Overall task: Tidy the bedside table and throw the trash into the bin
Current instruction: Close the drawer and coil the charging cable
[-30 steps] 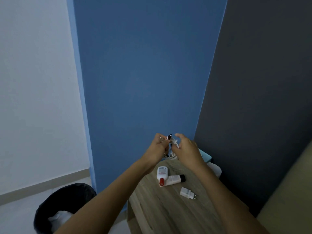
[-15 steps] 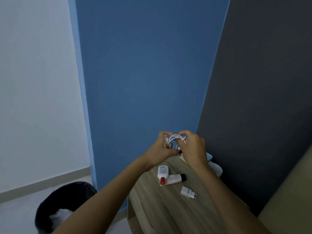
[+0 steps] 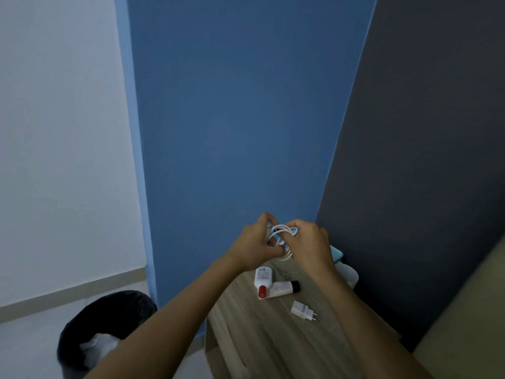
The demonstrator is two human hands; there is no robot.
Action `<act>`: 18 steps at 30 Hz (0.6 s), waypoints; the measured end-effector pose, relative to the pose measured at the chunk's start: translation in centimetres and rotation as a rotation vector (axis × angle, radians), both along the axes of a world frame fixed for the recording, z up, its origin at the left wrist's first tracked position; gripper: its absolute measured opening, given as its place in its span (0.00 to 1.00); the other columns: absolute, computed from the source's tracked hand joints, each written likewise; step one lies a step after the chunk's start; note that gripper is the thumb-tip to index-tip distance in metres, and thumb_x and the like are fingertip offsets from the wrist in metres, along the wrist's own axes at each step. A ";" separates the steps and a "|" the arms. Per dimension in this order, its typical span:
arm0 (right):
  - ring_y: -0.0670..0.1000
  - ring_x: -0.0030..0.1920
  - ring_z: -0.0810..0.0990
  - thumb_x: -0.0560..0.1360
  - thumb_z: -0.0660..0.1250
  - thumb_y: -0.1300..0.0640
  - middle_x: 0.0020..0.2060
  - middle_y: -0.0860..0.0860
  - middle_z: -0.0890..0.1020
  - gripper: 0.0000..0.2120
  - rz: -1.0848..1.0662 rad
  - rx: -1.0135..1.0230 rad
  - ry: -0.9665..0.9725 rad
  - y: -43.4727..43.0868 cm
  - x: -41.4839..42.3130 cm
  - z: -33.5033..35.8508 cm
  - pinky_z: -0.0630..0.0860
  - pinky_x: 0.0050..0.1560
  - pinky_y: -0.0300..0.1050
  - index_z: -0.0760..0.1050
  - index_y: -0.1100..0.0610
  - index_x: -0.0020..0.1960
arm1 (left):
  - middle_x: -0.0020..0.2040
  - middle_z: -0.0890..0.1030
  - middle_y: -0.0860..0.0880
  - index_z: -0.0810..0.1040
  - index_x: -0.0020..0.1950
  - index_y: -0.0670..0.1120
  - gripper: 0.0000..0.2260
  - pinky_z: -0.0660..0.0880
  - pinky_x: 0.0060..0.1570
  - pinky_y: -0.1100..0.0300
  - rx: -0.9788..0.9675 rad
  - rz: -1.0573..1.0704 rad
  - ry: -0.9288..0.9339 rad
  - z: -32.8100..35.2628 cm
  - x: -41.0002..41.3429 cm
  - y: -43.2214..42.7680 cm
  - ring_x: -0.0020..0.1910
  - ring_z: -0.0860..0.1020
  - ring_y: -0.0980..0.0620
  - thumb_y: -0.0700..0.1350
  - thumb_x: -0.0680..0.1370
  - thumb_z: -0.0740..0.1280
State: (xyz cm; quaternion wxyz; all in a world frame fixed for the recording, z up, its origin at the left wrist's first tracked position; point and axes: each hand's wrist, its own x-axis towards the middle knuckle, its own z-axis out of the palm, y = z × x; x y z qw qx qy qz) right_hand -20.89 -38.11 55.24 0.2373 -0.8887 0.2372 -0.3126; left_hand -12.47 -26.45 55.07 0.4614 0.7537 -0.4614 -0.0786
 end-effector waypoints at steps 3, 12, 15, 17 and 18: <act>0.41 0.33 0.77 0.74 0.69 0.53 0.34 0.44 0.81 0.05 0.106 0.073 0.049 -0.2 -0.3 0.6 0.68 0.31 0.29 0.80 0.52 0.48 | 0.38 0.77 0.50 0.70 0.58 0.43 0.17 0.69 0.35 0.63 -0.012 0.014 0.061 0.0 0.7 0.1 0.32 0.73 0.56 0.39 0.72 0.70; 0.53 0.35 0.79 0.70 0.66 0.56 0.37 0.58 0.83 0.06 0.209 0.398 -0.014 -1.4 -1.2 0.2 0.73 0.37 0.49 0.81 0.52 0.44 | 0.48 0.76 0.50 0.68 0.59 0.41 0.16 0.77 0.42 0.63 -0.145 -0.088 0.312 0.8 -0.3 -1.0 0.41 0.76 0.55 0.29 0.74 0.63; 0.51 0.33 0.77 0.74 0.63 0.61 0.36 0.62 0.82 0.07 0.137 0.373 0.004 -2.0 -1.4 -0.3 0.71 0.35 0.46 0.79 0.63 0.42 | 0.52 0.76 0.46 0.70 0.61 0.42 0.18 0.77 0.51 0.51 -0.163 -0.081 0.421 1.0 -0.3 -1.7 0.47 0.76 0.51 0.29 0.73 0.62; 0.56 0.38 0.83 0.77 0.62 0.60 0.37 0.61 0.83 0.10 0.152 0.462 0.036 -2.4 -1.4 -0.8 0.80 0.41 0.53 0.79 0.62 0.42 | 0.51 0.78 0.47 0.72 0.61 0.43 0.15 0.76 0.51 0.54 -0.096 -0.062 0.394 0.9 0.1 -2.4 0.47 0.77 0.51 0.34 0.75 0.64; 0.57 0.40 0.84 0.78 0.62 0.59 0.38 0.59 0.84 0.10 0.158 0.519 0.052 -2.6 -1.5 -0.9 0.81 0.46 0.58 0.80 0.60 0.42 | 0.50 0.78 0.47 0.73 0.61 0.43 0.12 0.75 0.49 0.59 -0.065 -0.056 0.358 0.9 0.3 -2.7 0.46 0.77 0.53 0.37 0.77 0.64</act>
